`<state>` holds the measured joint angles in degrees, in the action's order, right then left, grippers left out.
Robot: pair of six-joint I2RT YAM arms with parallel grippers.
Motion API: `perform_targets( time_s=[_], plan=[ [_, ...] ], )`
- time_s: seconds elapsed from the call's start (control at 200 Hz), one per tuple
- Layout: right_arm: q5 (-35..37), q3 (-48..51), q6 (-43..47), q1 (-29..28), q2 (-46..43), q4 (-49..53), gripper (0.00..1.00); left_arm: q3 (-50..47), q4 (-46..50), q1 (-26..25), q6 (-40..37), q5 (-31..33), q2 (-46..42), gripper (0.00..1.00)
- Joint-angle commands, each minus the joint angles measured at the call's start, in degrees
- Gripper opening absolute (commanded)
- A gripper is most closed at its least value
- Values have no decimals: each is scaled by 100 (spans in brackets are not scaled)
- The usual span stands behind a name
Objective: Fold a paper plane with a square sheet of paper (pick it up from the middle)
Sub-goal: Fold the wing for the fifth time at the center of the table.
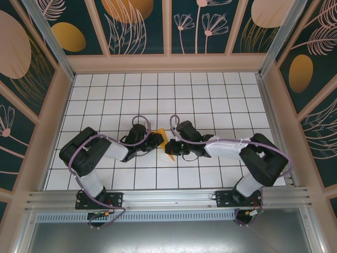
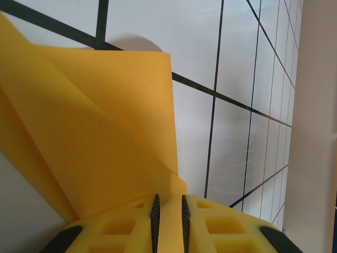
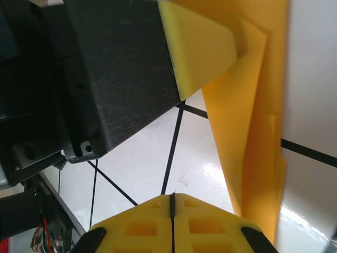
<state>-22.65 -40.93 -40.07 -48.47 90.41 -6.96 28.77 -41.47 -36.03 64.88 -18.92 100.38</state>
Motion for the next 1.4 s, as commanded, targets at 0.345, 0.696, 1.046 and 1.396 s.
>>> perform_targets(
  time_s=[0.345,0.696,1.046,1.396],
  plan=[
    [-116,369,-155,105,469,-294,6,34,623,-18,-204,257,145,23],
    [-128,779,-304,153,404,-446,7,59,693,-17,-239,284,150,22],
    [-67,510,-72,162,-177,-131,9,76,720,-17,-229,297,162,22],
    [318,-240,691,-362,271,796,11,87,720,-12,-230,296,129,22]
  ],
)
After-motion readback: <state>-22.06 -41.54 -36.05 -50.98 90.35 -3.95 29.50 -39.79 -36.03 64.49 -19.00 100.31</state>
